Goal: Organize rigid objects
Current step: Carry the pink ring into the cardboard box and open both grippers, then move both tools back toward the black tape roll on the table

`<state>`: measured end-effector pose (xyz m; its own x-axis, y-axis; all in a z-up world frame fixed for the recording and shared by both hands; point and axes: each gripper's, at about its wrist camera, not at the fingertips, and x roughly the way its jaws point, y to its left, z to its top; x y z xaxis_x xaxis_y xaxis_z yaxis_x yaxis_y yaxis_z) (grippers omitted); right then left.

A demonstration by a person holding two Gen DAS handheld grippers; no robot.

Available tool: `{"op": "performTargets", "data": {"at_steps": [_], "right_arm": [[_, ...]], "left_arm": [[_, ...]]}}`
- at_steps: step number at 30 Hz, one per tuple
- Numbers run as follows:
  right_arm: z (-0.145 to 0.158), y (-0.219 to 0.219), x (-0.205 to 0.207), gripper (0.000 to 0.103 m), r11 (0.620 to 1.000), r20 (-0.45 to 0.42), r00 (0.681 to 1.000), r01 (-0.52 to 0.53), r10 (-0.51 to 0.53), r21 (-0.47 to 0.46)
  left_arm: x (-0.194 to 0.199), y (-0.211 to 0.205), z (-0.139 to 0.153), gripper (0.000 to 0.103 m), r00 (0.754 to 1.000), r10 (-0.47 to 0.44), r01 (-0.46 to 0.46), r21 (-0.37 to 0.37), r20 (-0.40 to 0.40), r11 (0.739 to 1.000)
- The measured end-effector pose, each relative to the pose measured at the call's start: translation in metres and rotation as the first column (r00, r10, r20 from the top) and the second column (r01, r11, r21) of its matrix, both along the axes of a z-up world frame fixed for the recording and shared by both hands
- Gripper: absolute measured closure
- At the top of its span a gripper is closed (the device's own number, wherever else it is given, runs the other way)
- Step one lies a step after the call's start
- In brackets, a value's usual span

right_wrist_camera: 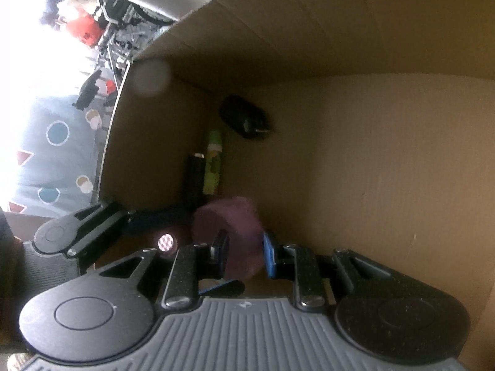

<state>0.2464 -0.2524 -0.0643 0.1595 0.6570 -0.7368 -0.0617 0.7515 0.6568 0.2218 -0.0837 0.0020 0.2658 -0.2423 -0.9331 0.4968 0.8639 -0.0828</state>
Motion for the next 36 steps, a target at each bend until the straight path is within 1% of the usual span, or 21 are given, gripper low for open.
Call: {"op": "performTargets", "data": {"at_steps": [3,7,10,13,14,18,20,22,23,24,26,29,31,33,35,36], "right_arm": [[0.004,-0.006,-0.001,0.077,0.999,0.026,0.999,0.030,-0.031,0.021],[0.020,-0.016,-0.009,0.076,0.996,0.090,0.993,0.077,-0.082,0.049],[0.035,-0.028,-0.024,0.076,0.988,0.137,0.981,0.125,-0.137,0.089],[0.045,-0.044,-0.043,0.073,0.973,0.164,0.966,0.174,-0.198,0.153],[0.048,-0.050,-0.052,0.072,0.966,0.173,0.960,0.192,-0.221,0.171],[0.061,-0.071,-0.087,0.072,0.946,0.230,0.929,0.241,-0.289,0.214],[0.065,-0.080,-0.109,0.071,0.938,0.256,0.914,0.256,-0.313,0.231],[0.070,-0.087,-0.132,0.062,0.933,0.288,0.898,0.273,-0.334,0.234],[0.072,-0.090,-0.143,0.053,0.933,0.305,0.889,0.280,-0.341,0.226],[0.074,-0.091,-0.156,0.049,0.934,0.330,0.879,0.286,-0.344,0.213],[0.077,-0.093,-0.180,0.047,0.936,0.372,0.861,0.298,-0.348,0.185],[0.078,-0.091,-0.213,0.038,0.935,0.417,0.837,0.318,-0.354,0.156],[0.076,-0.088,-0.235,0.037,0.936,0.451,0.821,0.326,-0.351,0.135],[0.071,-0.080,-0.252,0.037,0.938,0.472,0.813,0.331,-0.340,0.106],[0.063,-0.068,-0.261,0.037,0.946,0.479,0.820,0.315,-0.313,0.078],[0.057,-0.060,-0.262,0.037,0.951,0.475,0.829,0.302,-0.295,0.064]], "left_arm": [[-0.005,0.001,0.006,0.026,1.000,0.009,-0.008,-0.016,0.023,1.000],[-0.011,0.002,0.017,0.025,0.998,0.021,-0.019,-0.040,0.065,0.999],[-0.018,0.006,0.030,0.024,0.994,0.057,-0.048,-0.090,0.092,0.995],[-0.025,0.017,0.042,0.024,0.990,0.120,-0.103,-0.197,0.078,0.975],[-0.027,0.019,0.045,0.024,0.988,0.132,-0.111,-0.221,0.081,0.969],[-0.052,0.033,0.066,0.024,0.967,0.211,-0.160,-0.307,0.140,0.938],[-0.071,0.038,0.077,0.023,0.956,0.231,-0.161,-0.335,0.181,0.928],[-0.088,0.041,0.085,0.021,0.943,0.236,-0.151,-0.333,0.234,0.931],[-0.099,0.043,0.088,0.019,0.935,0.242,-0.149,-0.331,0.261,0.932],[-0.109,0.044,0.089,0.018,0.930,0.240,-0.142,-0.329,0.280,0.933],[-0.125,0.046,0.090,0.017,0.927,0.226,-0.124,-0.325,0.300,0.938],[-0.149,0.049,0.080,0.015,0.924,0.194,-0.095,-0.292,0.330,0.952],[-0.163,0.051,0.069,0.015,0.928,0.170,-0.086,-0.256,0.330,0.963],[-0.175,0.049,0.050,0.015,0.942,0.126,-0.060,-0.215,0.310,0.975],[-0.185,0.048,0.033,0.015,0.955,0.091,-0.039,-0.185,0.284,0.982],[-0.187,0.045,0.022,0.015,0.961,0.068,-0.025,-0.161,0.266,0.987]]}}
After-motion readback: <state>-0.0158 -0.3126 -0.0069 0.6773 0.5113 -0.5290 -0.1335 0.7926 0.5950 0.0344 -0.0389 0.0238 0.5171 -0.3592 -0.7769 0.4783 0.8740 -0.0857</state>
